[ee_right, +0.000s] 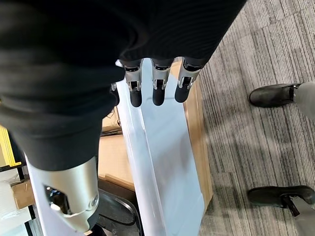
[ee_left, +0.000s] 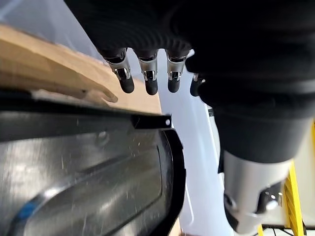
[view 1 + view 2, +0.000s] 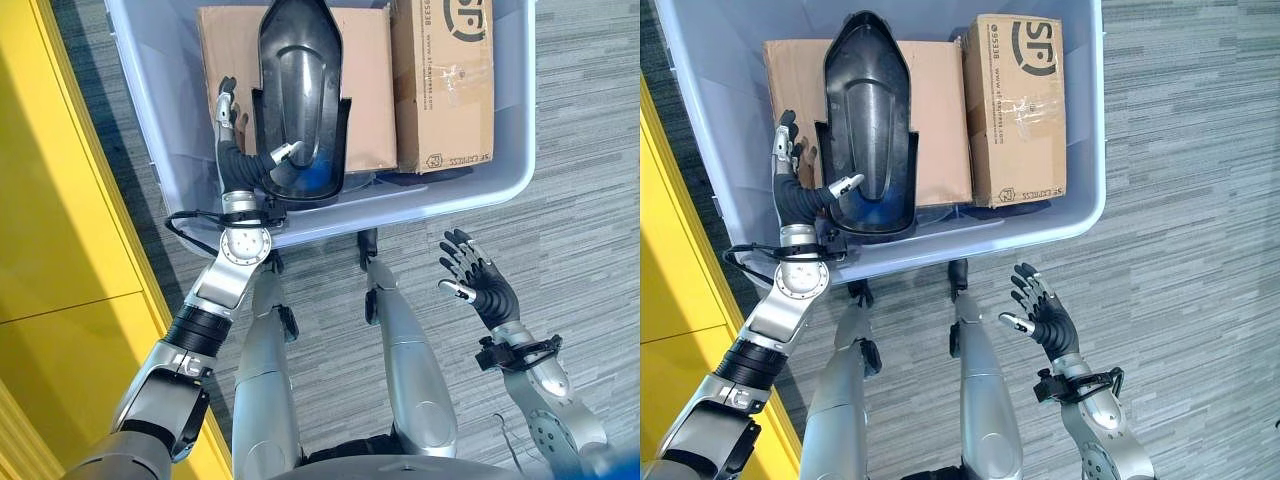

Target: Move parts from the plastic box to the shelf.

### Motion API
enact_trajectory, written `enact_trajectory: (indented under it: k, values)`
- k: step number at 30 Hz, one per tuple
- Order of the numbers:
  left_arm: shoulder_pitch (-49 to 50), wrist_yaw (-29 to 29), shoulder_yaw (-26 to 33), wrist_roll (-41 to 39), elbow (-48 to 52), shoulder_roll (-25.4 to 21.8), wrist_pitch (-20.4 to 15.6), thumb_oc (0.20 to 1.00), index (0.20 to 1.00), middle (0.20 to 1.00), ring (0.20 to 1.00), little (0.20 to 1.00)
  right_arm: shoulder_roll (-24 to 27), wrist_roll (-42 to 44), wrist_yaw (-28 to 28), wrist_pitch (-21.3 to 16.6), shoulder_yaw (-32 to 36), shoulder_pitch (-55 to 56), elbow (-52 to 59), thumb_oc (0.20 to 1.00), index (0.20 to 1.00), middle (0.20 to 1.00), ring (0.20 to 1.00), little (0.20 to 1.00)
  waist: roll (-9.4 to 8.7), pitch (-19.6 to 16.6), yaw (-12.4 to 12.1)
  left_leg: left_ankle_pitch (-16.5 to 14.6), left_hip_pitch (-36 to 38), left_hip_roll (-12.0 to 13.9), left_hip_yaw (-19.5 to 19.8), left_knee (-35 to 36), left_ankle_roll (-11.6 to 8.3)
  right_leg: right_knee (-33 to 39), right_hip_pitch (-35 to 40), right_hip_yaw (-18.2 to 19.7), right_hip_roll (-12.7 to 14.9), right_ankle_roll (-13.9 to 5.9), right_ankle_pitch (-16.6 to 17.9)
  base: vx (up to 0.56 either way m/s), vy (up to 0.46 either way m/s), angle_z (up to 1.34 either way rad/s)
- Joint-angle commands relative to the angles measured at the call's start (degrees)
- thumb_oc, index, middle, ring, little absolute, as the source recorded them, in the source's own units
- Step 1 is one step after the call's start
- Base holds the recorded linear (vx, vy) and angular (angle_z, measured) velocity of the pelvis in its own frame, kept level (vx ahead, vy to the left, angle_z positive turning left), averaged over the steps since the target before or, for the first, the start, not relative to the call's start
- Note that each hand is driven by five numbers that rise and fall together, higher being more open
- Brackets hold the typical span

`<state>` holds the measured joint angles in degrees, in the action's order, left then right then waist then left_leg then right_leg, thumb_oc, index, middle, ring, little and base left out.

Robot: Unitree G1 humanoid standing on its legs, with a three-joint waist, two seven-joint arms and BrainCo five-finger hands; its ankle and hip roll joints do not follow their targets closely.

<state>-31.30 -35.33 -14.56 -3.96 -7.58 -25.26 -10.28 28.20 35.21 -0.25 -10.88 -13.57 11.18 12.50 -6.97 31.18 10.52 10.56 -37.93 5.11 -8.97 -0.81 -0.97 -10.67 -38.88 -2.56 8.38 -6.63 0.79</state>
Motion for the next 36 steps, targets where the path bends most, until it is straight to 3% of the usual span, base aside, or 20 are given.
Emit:
enact_trajectory:
  k: [1, 16, 22, 23, 24, 25, 36]
  values:
    - [-2.0, 0.2, 1.8, -1.1, -2.2, -1.1, -1.6, 1.0, 1.0, 1.0, 1.0, 1.0, 2.0, 0.8, 0.0, -2.6, 2.1, 3.6, 1.0, 1.0, 1.0, 1.0, 1.0, 1.0, -1.5, -1.4, 1.4, -9.1, 4.0, 4.9, 2.6, -5.1, -5.5, 7.9, 6.0, -0.3, 2.7, -2.47, 3.2, 0.0, 0.0, 0.0]
    - [-10.2, -1.2, -0.1, -6.1, -18.7, -0.4, 1.4, 1.0, 1.0, 1.0, 1.0, 1.0, 3.2, 1.2, -0.7, -2.1, 0.9, 4.0, 0.7, 1.0, 1.0, 1.0, 1.0, 1.0, -1.99, -1.4, 2.7, -8.8, 2.9, 5.1, 2.4, -5.7, -5.64, 7.1, 4.6, 0.1, 2.4, -2.33, 3.3, 0.0, 0.0, 0.0]
    - [-15.8, 0.3, -3.4, -8.4, -25.7, 0.1, 2.7, 1.0, 1.0, 1.0, 1.0, 1.0, 3.9, 1.3, -0.9, -1.8, 0.4, 4.0, 0.8, 1.0, 1.0, 1.0, 1.0, 1.0, -1.98, -1.4, 3.3, -8.7, 2.5, 5.1, 2.5, -6.0, -5.63, 6.8, 4.0, 0.5, 2.3, -2.32, 3.4, 0.0, 0.0, 0.0]
    - [-16.6, 0.8, -4.1, -8.1, -26.7, 0.1, 3.1, 0.805, 0.805, 0.805, 0.805, 0.805, 4.1, 1.3, -0.8, -1.7, 0.3, 3.9, 0.7, 1.0, 1.0, 1.0, 1.0, 1.0, -1.96, -1.4, 3.5, -8.7, 2.5, 5.1, 2.4, -6.1, -5.64, 6.8, 4.0, 0.5, 2.2, -2.33, 3.3, 0.0, 0.0, 0.0]
    - [-17.1, 0.9, -4.4, -8.2, -27.3, 0.1, 3.2, 0.805, 0.805, 0.805, 0.805, 0.805, 4.1, 1.3, -0.8, -1.7, 0.3, 3.9, 0.7, 1.0, 1.0, 1.0, 1.0, 1.0, -1.93, -1.4, 3.5, -8.7, 2.5, 5.1, 2.4, -6.1, -5.64, 6.8, 3.9, 0.6, 2.2, -2.34, 3.4, 0.0, 0.0, 0.0]
    - [-17.7, 1.3, -5.0, -8.3, -28.0, 0.3, 3.6, 0.2, 0.2, 0.2, 0.2, 0.2, 4.0, 1.4, -0.7, -1.6, 0.2, 3.8, 0.7, 1.0, 1.0, 1.0, 1.0, 1.0, -1.9, -1.4, 3.6, -8.7, 2.4, 5.1, 2.4, -6.1, -5.63, 6.7, 3.8, 0.7, 2.2, -2.32, 3.4, 0.0, 0.0, 0.0]
    - [-22.5, 4.7, -9.7, -3.8, -32.6, 0.3, 6.2, 0.2, 0.2, 0.2, 0.2, 0.2, 4.3, 1.8, 0.5, -1.1, 0.3, 4.0, 0.0, 1.0, 1.0, 1.0, 1.0, 1.0, -1.61, -1.4, 3.8, -8.7, 2.4, 5.1, 2.4, -6.3, -5.64, 6.5, 3.7, 0.9, 2.1, -2.29, 3.4, 0.0, 0.0, 0.0]
